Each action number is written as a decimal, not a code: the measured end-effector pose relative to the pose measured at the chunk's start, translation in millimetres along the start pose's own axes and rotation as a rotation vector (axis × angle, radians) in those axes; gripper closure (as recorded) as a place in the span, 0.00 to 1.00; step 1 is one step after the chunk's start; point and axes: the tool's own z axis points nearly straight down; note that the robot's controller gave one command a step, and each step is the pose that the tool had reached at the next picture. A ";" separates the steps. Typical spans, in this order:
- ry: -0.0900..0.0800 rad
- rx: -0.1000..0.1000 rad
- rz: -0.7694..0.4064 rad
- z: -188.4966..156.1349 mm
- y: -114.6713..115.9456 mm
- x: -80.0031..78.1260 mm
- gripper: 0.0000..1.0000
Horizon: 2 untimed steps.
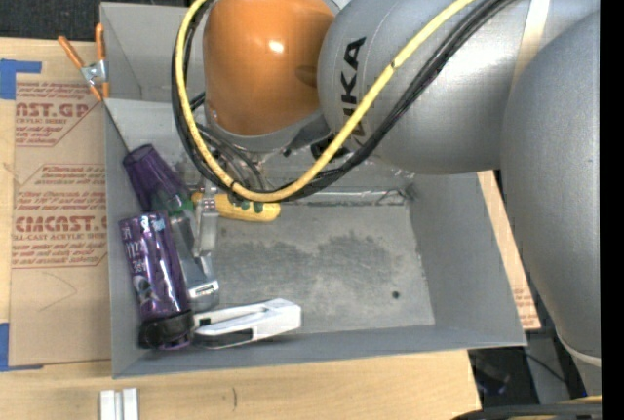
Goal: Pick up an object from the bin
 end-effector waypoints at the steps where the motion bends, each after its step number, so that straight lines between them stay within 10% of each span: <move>1: -0.008 -0.002 0.002 -5.0 -1.4 -1.8 0.00; 2: -0.011 -0.004 -0.008 49.2 -9.5 -6.9 0.00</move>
Offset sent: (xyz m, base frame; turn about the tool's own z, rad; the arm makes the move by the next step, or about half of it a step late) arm 0.0138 -0.0298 -0.1636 -0.0237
